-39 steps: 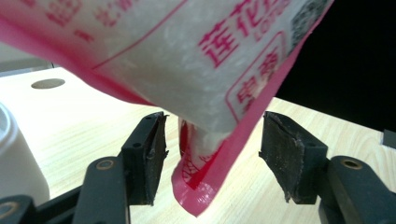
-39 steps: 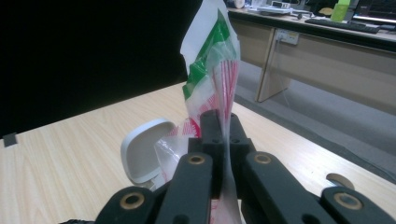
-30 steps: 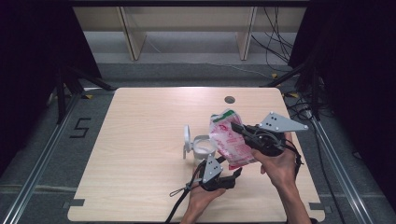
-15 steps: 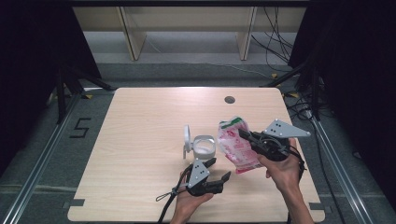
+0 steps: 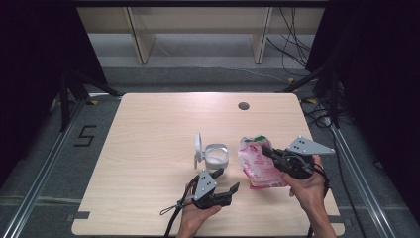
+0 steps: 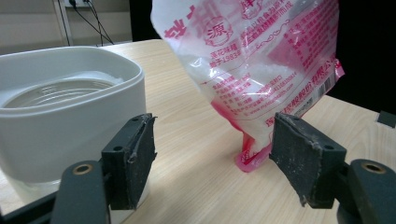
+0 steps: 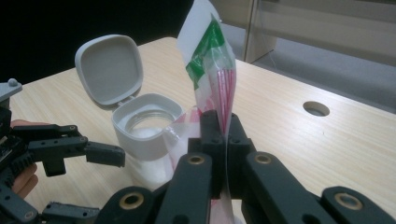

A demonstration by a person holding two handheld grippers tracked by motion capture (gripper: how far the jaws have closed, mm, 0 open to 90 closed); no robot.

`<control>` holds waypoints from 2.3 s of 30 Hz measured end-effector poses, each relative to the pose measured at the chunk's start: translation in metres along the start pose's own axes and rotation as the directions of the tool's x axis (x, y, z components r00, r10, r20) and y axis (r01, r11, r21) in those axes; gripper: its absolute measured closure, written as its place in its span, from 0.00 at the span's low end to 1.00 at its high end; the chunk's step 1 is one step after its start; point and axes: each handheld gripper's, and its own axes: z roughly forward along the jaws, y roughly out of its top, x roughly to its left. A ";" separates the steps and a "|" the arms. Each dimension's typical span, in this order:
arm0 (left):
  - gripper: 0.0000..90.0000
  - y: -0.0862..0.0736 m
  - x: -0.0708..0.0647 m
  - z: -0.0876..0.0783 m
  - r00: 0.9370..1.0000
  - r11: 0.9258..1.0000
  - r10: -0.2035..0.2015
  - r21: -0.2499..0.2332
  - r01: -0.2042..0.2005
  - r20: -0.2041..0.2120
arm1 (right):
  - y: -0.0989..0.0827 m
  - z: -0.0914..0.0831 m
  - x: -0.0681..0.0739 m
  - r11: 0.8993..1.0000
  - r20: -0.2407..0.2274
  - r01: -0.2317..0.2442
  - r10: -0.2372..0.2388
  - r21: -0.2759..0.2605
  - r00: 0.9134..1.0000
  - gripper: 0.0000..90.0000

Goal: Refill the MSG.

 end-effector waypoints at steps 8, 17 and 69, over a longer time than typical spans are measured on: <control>0.34 0.001 0.002 -0.004 1.000 1.000 0.002 0.011 -0.002 -0.001 | -0.007 -0.011 -0.008 1.000 0.037 -0.002 0.001 0.014 0.999 1.00; 0.33 0.002 0.003 -0.007 1.000 1.000 0.014 0.019 -0.014 0.001 | -0.014 -0.019 -0.012 1.000 0.060 -0.016 0.014 0.027 0.998 1.00; 0.32 0.004 0.009 -0.009 0.999 0.999 0.032 0.018 -0.032 -0.004 | -0.070 -0.011 -0.046 0.975 0.167 -0.137 0.107 0.175 0.980 0.97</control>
